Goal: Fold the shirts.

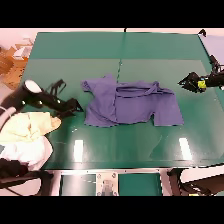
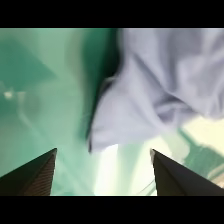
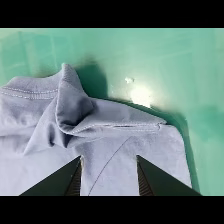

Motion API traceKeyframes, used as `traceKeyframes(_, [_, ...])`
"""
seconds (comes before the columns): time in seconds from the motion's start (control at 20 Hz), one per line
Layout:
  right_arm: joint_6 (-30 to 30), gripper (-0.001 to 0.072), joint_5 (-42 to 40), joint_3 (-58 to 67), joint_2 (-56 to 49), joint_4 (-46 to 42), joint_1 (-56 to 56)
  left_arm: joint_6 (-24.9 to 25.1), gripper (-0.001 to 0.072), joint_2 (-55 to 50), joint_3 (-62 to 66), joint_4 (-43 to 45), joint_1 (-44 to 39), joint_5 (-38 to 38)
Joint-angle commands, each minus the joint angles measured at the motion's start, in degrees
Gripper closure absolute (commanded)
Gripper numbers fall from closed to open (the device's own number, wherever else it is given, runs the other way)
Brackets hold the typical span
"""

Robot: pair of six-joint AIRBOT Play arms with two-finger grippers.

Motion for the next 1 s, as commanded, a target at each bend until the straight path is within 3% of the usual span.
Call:
traceKeyframes(0.0, [0.00, 0.0320, -0.90, 0.07, -0.02, -0.04, -0.26, 5.64, 0.0066, -1.55, -8.17, -10.73, 0.04, 8.83])
traceKeyframes(0.1, [-0.02, 0.0319, -1.70, 0.07, -0.20, -0.11, -0.42, 10.27, 0.0066, -5.25, -8.17, -16.59, -2.75, 8.74])
traceKeyframes(0.2, [-0.02, 0.0319, -2.97, 0.09, -0.90, -0.15, -0.52, 11.54, 0.0066, -9.40, -8.11, -18.47, -6.71, 9.51])
traceKeyframes(0.25, [-0.33, 0.0318, -3.23, 0.15, -1.57, -0.22, -0.74, 12.46, 0.0226, -10.38, -7.87, -19.34, -7.39, 9.05])
traceKeyframes(0.3, [-0.74, 0.0318, -3.17, 0.35, -2.58, -0.31, -0.79, 12.61, 0.0242, -10.51, -7.78, -20.15, -7.37, 8.87])
traceKeyframes(0.4, [-2.23, 0.0299, -2.54, 1.55, -5.62, -0.28, -0.79, 13.75, 0.0684, -10.45, -5.70, -19.56, -6.45, 5.09])
traceKeyframes(0.55, [-6.93, 0.0208, 2.47, 6.14, -11.74, -0.66, -0.66, 13.40, 0.0687, -10.05, -3.15, -17.55, -3.98, -0.59])
traceKeyframes(0.7, [-9.11, 0.0203, 8.44, 11.65, -16.70, -5.33, -0.63, 12.33, 0.0687, -10.05, -2.45, -16.11, -0.96, -1.99])
traceKeyframes(0.95, [-12.33, 0.0205, 8.26, 12.37, -18.86, -5.16, 1.09, 12.52, 0.0687, -10.05, -2.45, -15.78, 1.09, -1.57])
